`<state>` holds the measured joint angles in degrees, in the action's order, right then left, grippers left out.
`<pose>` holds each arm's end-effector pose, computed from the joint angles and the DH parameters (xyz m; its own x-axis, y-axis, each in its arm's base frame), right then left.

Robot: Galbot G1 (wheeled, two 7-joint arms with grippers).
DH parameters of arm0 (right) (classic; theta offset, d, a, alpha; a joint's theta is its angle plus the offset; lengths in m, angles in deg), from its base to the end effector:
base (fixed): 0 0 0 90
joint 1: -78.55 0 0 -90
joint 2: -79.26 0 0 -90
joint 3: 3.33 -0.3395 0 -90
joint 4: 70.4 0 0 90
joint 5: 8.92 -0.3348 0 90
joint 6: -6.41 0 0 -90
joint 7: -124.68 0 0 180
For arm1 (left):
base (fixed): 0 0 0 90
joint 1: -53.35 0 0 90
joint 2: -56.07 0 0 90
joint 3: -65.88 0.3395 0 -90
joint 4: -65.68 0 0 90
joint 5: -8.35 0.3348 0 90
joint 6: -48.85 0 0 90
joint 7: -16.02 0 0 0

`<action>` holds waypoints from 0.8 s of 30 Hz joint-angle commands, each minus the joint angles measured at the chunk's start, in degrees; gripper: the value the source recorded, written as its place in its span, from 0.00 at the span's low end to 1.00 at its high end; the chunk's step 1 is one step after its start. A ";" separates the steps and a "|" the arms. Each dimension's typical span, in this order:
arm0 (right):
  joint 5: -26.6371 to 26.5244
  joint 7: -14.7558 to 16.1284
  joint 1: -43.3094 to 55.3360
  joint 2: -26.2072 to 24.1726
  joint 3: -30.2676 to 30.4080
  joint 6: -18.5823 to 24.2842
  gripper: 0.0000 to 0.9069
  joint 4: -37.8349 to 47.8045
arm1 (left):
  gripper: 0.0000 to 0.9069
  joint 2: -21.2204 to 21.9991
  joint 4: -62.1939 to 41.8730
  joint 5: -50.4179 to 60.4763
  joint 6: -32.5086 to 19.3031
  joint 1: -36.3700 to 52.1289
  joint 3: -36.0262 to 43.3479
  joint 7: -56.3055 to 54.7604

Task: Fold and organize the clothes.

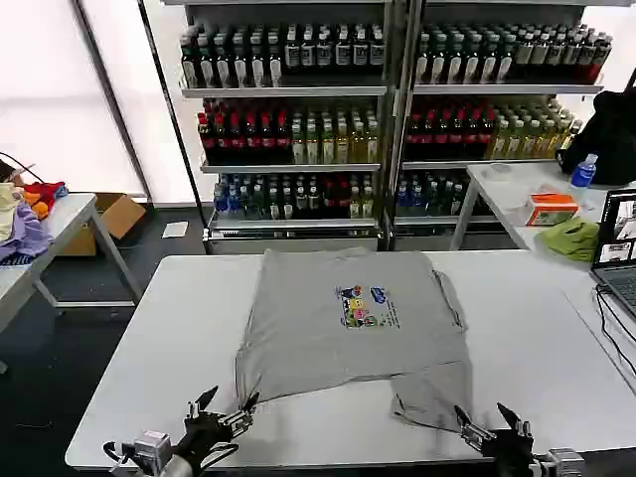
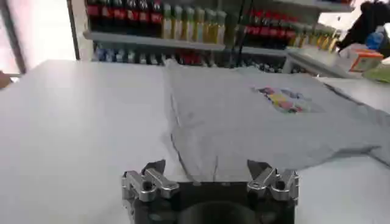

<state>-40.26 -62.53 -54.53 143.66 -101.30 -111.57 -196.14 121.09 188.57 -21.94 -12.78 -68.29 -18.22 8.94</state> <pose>0.1190 -0.0962 -0.2667 -0.8082 -0.0566 0.5862 -0.0341 0.9982 0.0493 0.1567 0.0404 -0.2788 -0.8119 0.2444 0.5302 0.1915 0.9694 -0.1535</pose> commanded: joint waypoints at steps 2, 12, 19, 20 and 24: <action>1.32 -3.31 0.41 0.29 1.77 -4.17 0.57 -0.37 | 1.00 -0.62 -2.92 -2.87 4.64 3.60 3.10 -4.79; 1.46 -3.09 0.95 1.54 5.42 -3.93 0.00 0.50 | 0.01 2.02 -4.32 -2.39 4.13 5.95 3.69 -8.11; 1.30 -2.96 2.11 2.43 5.98 -2.89 0.00 0.67 | 0.01 2.48 -4.97 -1.41 2.80 4.63 3.63 -7.43; 1.25 -2.87 2.16 2.28 5.90 -2.51 0.00 0.62 | 0.01 2.57 -4.87 -1.37 2.61 4.47 3.57 -7.39; 1.04 -2.74 2.98 2.09 5.48 -1.06 0.00 1.12 | 0.01 3.05 -4.59 0.56 1.52 3.87 3.71 -6.97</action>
<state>-39.81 -64.22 -51.73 144.92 -96.90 -112.27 -194.95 124.16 184.86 -22.04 -11.30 -64.77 -14.61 2.63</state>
